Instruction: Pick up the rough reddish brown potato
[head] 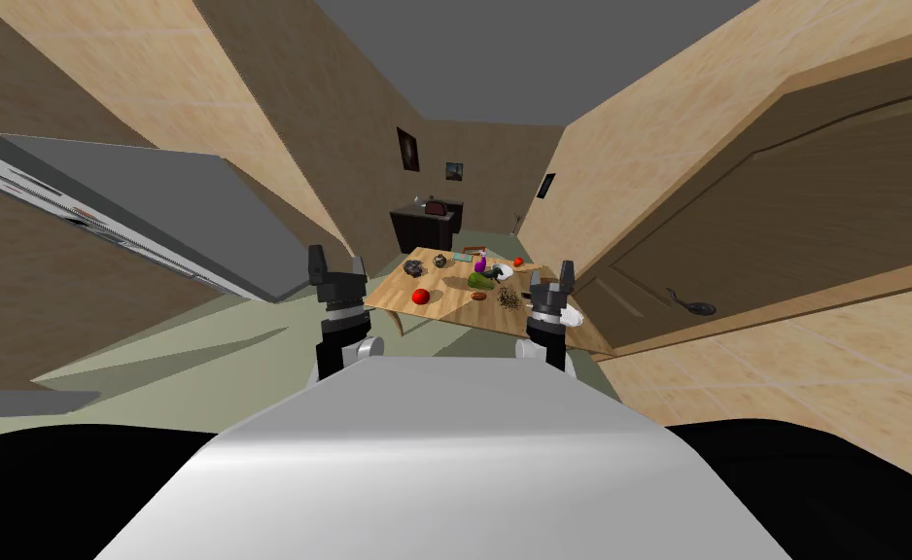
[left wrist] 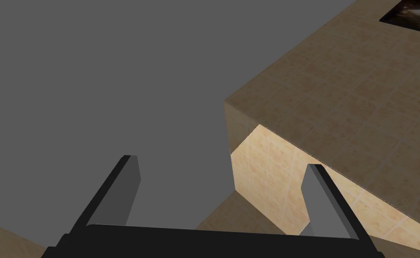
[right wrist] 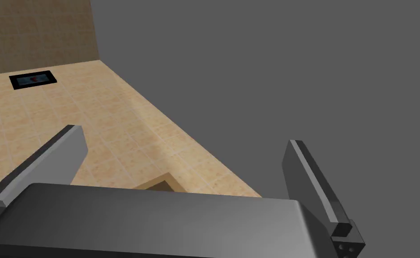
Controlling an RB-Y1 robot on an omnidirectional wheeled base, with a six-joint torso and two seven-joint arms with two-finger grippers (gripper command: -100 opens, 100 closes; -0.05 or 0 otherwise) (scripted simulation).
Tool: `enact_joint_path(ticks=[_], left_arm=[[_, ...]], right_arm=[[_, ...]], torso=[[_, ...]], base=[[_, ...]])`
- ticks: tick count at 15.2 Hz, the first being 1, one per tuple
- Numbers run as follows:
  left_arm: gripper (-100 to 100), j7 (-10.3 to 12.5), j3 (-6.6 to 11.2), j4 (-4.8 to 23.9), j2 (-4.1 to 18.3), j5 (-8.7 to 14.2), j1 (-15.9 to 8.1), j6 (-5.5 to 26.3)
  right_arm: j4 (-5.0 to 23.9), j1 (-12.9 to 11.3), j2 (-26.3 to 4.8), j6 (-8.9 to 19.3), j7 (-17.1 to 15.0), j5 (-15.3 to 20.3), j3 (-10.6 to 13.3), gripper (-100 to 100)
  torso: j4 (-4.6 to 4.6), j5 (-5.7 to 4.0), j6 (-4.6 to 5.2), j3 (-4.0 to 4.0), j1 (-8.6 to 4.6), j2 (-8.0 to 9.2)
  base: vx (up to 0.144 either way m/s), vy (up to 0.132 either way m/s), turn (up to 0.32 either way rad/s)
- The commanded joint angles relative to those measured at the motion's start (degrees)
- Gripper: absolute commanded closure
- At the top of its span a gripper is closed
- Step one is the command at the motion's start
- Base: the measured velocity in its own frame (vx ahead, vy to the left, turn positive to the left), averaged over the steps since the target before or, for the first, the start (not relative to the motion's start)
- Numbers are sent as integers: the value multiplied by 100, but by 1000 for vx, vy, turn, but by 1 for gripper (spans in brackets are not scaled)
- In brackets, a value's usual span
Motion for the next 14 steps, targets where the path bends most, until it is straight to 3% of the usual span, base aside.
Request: enact_joint_path(ticks=[1,5,6,14], left_arm=[[0,0,0,0,0,0,0,0],[0,0,0,0,0,0,0,0],[0,0,0,0,0,0,0,0],[0,0,-1,0,0,0,-1,0]], right_arm=[[64,-15,-193,5,50,30,12,-100],[322,-75,-684,27,249,150,63,-100],[322,-75,-684,27,249,150,63,-100],[1117,-261,-1580,93,859,517,222,-100]], torso=[[0,0,0,0,0,0],[0,0,-1,-1,2,-2],[-1,0,-1,-1,2,-2],[-2,1,-4,-3,6,-5]], base=[[0,3,34],[2,10,77],[3,11,46],[5,19,118]])
